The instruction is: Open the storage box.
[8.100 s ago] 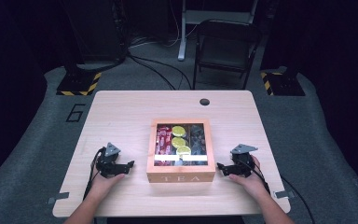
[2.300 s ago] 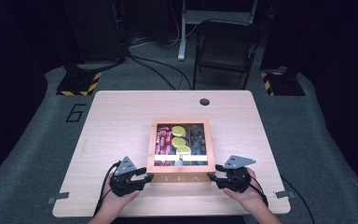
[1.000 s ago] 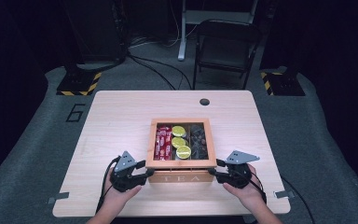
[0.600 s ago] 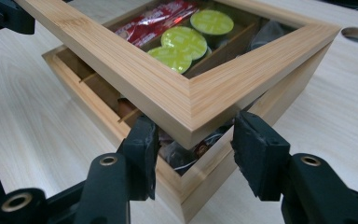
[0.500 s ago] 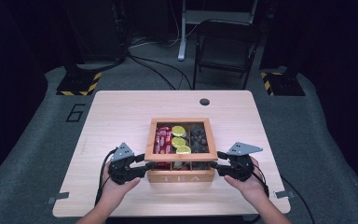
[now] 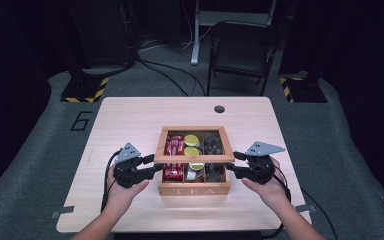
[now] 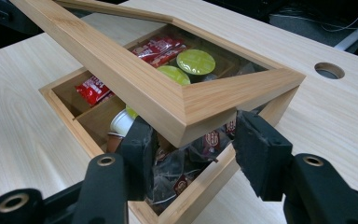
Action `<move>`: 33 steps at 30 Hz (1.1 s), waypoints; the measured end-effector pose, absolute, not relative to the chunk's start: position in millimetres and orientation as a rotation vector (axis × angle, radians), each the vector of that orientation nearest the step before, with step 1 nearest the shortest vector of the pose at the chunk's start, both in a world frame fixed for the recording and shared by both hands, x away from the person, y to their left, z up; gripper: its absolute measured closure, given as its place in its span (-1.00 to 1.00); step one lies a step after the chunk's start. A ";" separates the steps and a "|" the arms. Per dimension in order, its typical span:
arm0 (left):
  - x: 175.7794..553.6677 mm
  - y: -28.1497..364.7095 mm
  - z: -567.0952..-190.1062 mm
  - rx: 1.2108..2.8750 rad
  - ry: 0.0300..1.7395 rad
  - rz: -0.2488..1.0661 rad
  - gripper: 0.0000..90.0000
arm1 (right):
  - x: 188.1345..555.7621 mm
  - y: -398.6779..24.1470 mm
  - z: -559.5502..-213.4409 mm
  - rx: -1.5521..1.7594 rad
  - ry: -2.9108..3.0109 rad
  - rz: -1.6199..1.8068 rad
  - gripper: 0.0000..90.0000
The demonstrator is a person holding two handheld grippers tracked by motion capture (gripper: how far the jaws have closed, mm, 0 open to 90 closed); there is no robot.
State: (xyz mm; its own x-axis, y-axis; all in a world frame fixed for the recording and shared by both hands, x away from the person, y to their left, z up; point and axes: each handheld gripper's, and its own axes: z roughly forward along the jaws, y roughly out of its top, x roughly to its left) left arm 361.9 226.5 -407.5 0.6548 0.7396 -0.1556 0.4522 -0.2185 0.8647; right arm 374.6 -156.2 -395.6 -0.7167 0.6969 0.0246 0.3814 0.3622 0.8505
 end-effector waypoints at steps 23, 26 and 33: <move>379.6 226.6 -373.2 1.831 0.937 0.421 0.28 | 398.9 -153.5 -375.6 0.935 2.230 1.277 0.17; 381.8 226.6 -370.3 1.835 0.932 0.440 0.29 | 403.3 -152.2 -376.8 0.933 2.222 1.271 0.19; 385.9 226.3 -364.9 1.823 0.940 0.447 0.32 | 412.2 -150.3 -376.3 0.951 2.171 1.253 0.22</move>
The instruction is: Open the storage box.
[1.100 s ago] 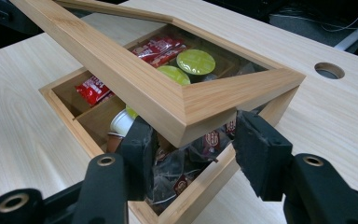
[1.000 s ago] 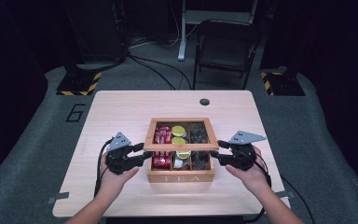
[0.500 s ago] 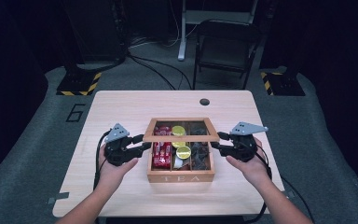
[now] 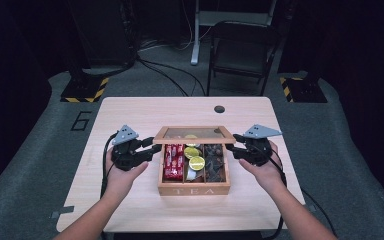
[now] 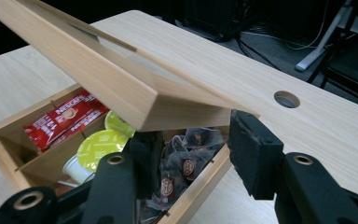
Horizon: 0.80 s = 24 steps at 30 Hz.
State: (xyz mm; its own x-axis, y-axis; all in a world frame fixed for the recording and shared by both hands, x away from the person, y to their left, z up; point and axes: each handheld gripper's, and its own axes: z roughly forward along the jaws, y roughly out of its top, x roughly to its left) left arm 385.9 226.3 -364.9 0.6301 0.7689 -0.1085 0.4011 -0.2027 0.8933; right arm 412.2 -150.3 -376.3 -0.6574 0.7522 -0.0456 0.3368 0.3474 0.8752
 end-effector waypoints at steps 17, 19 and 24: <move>390.9 228.8 -359.6 1.815 0.942 0.429 0.37 | 422.7 -143.1 -376.3 0.985 2.122 1.232 0.35; 390.9 228.7 -360.1 1.825 0.940 0.445 0.35 | 422.8 -143.1 -376.3 0.985 2.121 1.233 0.36; 393.9 227.3 -366.2 1.832 0.960 0.478 0.35 | 424.6 -143.5 -375.4 0.981 2.119 1.241 0.36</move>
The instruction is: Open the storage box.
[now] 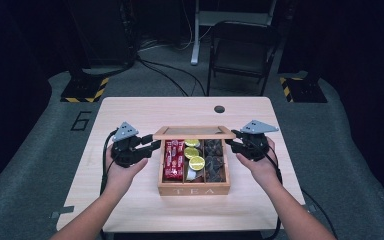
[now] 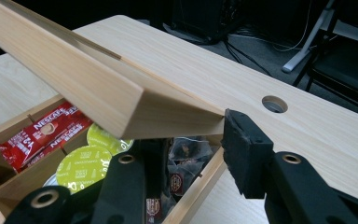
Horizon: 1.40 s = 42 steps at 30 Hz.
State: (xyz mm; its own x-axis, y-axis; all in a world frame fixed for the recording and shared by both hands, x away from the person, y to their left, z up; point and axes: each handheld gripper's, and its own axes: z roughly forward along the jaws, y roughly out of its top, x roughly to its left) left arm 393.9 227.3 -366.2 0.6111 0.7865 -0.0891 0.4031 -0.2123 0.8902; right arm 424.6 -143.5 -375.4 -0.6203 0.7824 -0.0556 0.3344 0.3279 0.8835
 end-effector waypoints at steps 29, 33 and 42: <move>430.6 215.4 -377.7 1.778 1.018 0.578 0.46 | 441.4 -143.2 -363.9 1.028 2.085 1.287 0.36; 432.5 214.4 -377.5 1.772 1.027 0.579 0.44 | 442.7 -142.9 -362.6 1.039 2.086 1.287 0.36; 435.9 212.1 -374.6 1.765 1.040 0.597 0.44 | 446.7 -141.7 -359.2 1.041 2.074 1.282 0.37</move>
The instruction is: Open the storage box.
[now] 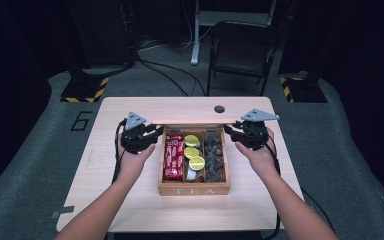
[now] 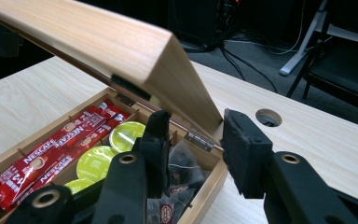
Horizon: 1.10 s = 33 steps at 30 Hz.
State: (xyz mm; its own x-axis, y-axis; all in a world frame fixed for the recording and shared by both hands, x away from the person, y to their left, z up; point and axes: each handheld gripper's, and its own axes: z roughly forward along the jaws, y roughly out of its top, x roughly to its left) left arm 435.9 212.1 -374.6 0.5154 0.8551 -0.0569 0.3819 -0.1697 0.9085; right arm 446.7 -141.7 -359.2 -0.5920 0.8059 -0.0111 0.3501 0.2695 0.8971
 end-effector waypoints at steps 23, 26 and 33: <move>450.3 211.3 -366.2 1.726 1.077 0.572 0.45 | 466.0 -141.2 -369.3 1.080 2.051 1.267 0.33; 451.7 211.0 -365.1 1.730 1.078 0.571 0.45 | 470.5 -138.4 -373.0 1.064 2.059 1.254 0.32; 455.4 210.6 -363.7 1.721 1.081 0.577 0.45 | 477.5 -137.9 -377.9 1.067 2.061 1.249 0.30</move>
State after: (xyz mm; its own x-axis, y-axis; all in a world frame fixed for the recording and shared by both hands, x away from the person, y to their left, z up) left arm 455.4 210.6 -363.7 0.4903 0.8656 -0.1015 0.3976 -0.1185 0.9099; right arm 477.5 -137.9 -377.9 -0.5671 0.8234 -0.0190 0.3639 0.2712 0.8911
